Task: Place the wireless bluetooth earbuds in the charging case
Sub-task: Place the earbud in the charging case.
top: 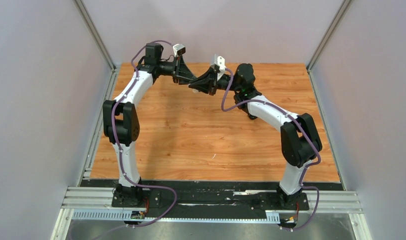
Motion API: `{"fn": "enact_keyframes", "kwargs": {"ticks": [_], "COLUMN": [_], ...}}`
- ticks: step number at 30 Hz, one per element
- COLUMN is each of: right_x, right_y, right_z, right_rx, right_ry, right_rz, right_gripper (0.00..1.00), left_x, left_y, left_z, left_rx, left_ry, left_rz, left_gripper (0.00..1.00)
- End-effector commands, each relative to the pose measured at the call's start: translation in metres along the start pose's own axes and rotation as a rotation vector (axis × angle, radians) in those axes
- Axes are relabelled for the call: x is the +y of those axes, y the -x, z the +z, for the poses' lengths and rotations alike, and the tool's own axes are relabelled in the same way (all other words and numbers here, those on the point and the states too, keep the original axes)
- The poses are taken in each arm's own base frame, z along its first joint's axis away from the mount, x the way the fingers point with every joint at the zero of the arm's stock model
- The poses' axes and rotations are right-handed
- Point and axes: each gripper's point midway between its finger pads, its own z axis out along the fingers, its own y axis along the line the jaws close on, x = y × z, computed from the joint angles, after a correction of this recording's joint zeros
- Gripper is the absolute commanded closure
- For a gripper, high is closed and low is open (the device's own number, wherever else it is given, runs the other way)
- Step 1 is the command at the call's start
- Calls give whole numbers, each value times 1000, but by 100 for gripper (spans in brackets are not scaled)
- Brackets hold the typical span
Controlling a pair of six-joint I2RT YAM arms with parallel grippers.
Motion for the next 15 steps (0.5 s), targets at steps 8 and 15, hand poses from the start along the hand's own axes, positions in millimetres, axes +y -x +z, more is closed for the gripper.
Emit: {"fn": "enact_keyframes", "kwargs": {"ticks": [8, 15], "right_x": [0, 0], "right_y": [16, 20], "right_z": [1, -1], "right_rx": [-31, -37], "right_ry": [-17, -25], "right_rz": [-59, -73], "right_gripper": [100, 100], "left_x": [-48, -47], "left_y": [-10, -10], "left_z": [-5, -5], "left_rx": [31, 35], "left_ry": [-39, -42], "left_rz": [102, 99], "left_gripper": [100, 100]}}
